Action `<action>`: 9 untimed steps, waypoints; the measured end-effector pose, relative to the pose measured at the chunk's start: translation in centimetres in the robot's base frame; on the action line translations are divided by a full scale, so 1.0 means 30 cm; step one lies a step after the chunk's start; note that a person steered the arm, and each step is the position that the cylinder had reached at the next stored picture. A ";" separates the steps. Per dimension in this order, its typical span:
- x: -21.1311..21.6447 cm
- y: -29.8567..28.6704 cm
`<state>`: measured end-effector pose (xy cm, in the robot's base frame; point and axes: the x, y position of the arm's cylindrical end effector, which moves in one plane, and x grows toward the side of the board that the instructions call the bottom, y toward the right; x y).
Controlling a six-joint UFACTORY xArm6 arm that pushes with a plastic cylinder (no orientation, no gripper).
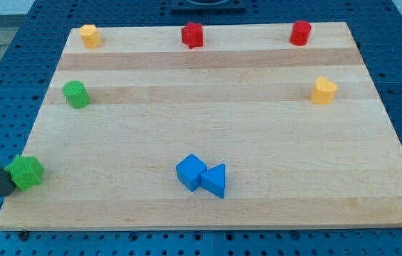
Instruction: Push the green star upwards
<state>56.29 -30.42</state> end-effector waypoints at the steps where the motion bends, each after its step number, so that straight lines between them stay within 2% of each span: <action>1: -0.096 0.118; 2: -0.219 0.226; 3: -0.219 0.182; 4: -0.118 0.153; 5: -0.067 0.299; 6: -0.101 0.357; 8: -0.223 0.207; 9: -0.161 0.211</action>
<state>51.45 -24.10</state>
